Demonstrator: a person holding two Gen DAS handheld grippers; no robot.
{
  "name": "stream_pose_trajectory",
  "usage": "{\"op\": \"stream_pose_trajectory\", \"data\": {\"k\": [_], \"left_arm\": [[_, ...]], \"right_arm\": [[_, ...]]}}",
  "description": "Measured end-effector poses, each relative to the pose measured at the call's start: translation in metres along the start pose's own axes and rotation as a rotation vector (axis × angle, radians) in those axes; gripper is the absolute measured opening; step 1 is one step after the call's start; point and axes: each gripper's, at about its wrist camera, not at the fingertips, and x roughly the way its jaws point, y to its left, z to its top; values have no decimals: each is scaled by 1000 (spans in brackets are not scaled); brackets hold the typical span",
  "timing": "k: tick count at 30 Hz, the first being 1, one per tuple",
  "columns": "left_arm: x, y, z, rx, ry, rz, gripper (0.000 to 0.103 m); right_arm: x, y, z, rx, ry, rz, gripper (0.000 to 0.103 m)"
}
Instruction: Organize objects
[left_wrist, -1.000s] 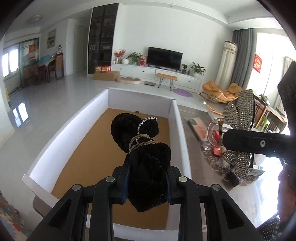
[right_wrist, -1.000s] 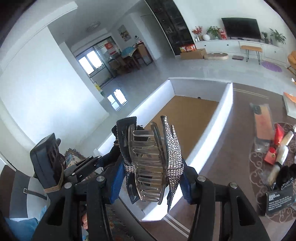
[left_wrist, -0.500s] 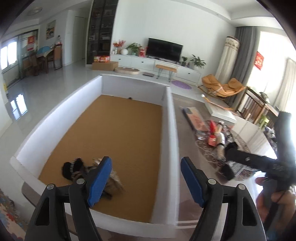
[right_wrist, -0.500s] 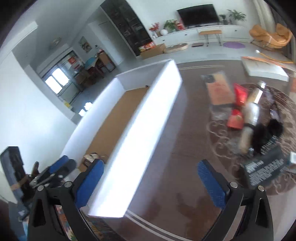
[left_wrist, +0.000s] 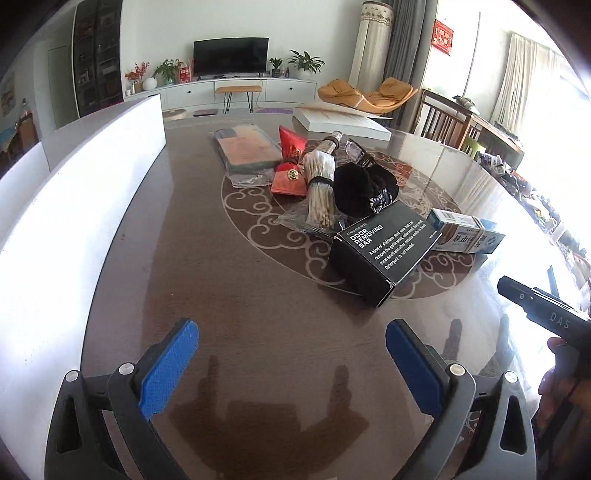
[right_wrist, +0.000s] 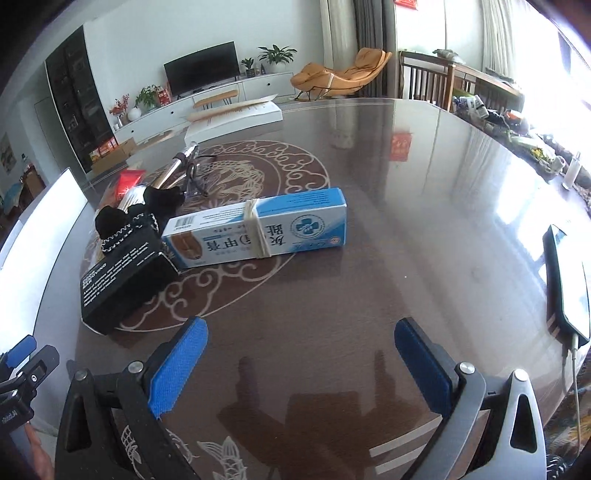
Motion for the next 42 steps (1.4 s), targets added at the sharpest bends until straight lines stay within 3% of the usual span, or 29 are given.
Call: {"op": "stream_pose_trajectory", "data": {"k": [14,23,27,32,42], "left_arm": [[13,5,3,-25,10,23,103],[39,2,11,19,61,36,103],[51,-5,20,73,75,83,103],[60,-2,31,59,76,88,103],[61,-2,33,56,77,90,103]], "right_arm": [[12,7,-3,-30,-10,1,102],[23,5,-1,-28,15,-20,102],[33,3,3,-27,38,-37,102],[42,3,3,-48,48,-80,103],[42,2,3,-48,42,-77,103]]}}
